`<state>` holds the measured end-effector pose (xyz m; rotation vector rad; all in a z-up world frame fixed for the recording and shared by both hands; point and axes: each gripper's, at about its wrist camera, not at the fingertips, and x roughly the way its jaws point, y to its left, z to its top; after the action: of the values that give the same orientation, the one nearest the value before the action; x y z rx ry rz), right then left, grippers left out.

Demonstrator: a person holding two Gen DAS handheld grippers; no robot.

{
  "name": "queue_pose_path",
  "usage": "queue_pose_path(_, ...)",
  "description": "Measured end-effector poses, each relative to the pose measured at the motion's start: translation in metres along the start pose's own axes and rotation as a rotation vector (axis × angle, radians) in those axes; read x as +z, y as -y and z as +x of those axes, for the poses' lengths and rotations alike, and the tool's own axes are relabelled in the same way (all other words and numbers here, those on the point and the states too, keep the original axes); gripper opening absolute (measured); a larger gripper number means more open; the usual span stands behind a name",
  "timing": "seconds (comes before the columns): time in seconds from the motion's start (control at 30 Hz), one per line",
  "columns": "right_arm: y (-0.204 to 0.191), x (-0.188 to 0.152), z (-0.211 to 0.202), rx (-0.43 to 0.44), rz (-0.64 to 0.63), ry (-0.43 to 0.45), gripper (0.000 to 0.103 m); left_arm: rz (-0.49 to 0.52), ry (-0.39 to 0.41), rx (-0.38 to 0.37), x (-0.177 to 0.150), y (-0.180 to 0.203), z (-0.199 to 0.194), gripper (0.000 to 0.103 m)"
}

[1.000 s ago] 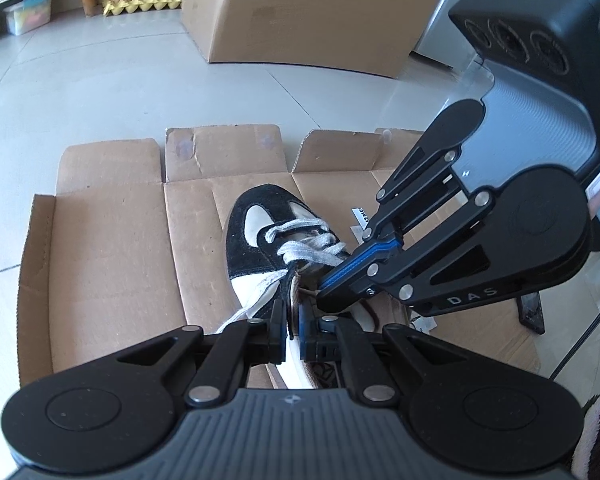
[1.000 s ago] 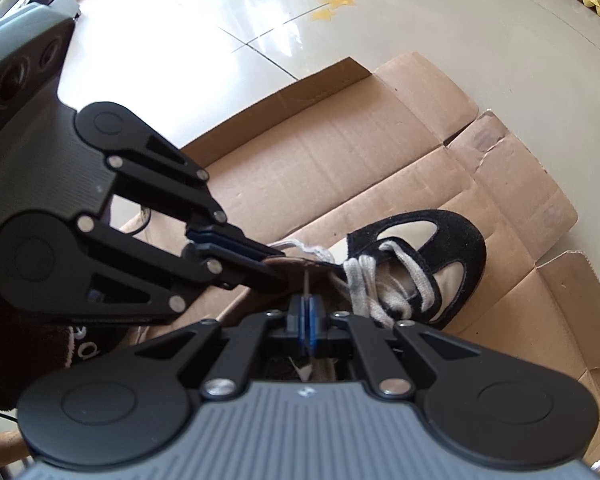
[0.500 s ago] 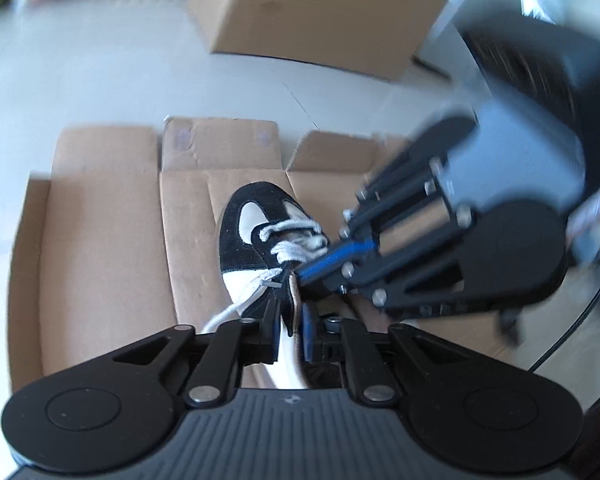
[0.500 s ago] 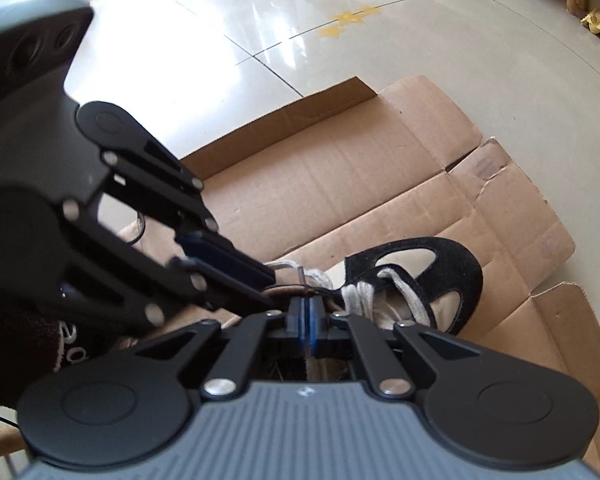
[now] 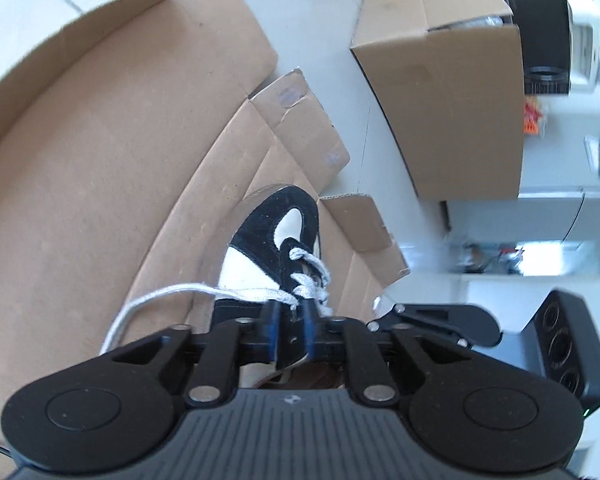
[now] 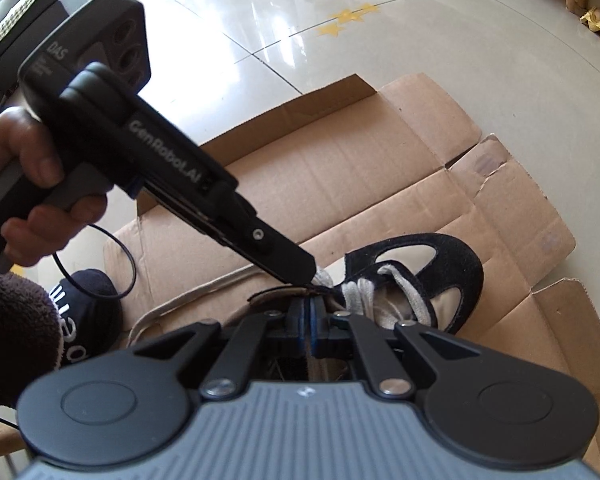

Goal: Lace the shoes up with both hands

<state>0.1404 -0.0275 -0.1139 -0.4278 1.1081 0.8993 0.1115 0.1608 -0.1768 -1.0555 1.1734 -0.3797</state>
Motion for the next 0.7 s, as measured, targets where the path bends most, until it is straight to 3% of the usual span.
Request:
queue_pose_path(0.2,0.002,0.0,-0.001,0.004,0.009,0.004,0.009,0.066,0.055,0.027,-0.005,0.007,-0.005,0.0)
queue_pose_path(0.33,0.003,0.001,-0.009,0.011,-0.001,0.002,0.025,0.079,0.075,0.032,-0.007,0.006,-0.009,0.0)
queue_pose_path(0.53,0.008,0.006,-0.028,0.024,0.038,0.062,0.022,0.083,0.082,0.03,-0.007,0.005,-0.012,0.0)
queue_pose_path(0.7,0.007,0.01,-0.016,0.069,0.04,0.049,0.019,0.082,0.085,0.033,-0.007,0.005,-0.012,0.0)
